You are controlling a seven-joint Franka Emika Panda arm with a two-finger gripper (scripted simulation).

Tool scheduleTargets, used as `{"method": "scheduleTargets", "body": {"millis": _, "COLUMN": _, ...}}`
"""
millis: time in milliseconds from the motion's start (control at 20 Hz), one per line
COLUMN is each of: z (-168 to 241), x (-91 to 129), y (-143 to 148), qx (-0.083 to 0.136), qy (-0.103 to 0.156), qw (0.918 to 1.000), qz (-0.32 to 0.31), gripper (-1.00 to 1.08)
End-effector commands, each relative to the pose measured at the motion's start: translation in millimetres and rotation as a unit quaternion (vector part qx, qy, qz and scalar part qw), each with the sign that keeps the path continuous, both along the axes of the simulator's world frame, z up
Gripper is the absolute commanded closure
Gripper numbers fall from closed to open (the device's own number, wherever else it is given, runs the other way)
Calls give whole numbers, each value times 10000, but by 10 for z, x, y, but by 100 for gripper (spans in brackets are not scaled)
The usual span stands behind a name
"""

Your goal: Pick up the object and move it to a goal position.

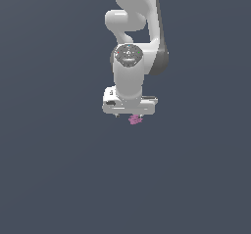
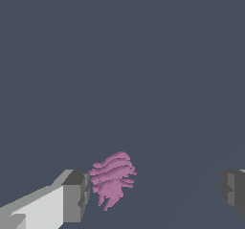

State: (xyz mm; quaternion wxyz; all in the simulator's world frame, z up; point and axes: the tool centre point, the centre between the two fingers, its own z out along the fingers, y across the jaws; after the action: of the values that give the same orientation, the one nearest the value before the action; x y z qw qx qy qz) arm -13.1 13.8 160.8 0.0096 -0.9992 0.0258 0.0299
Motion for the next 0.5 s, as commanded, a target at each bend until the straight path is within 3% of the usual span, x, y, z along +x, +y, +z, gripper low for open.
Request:
{"method": "scheduleTargets", "body": {"millis": 0, "z": 0, "x": 0, "y": 0, "qx": 0, "qy": 0, "qw": 10000, "qz": 0, "gripper": -92}}
{"method": "scheduleTargets", "body": {"millis": 450, "z": 32, "x": 67, "y": -11, "qx": 149, "qy": -109, "qw": 9997, "qz": -138, "gripper": -92}}
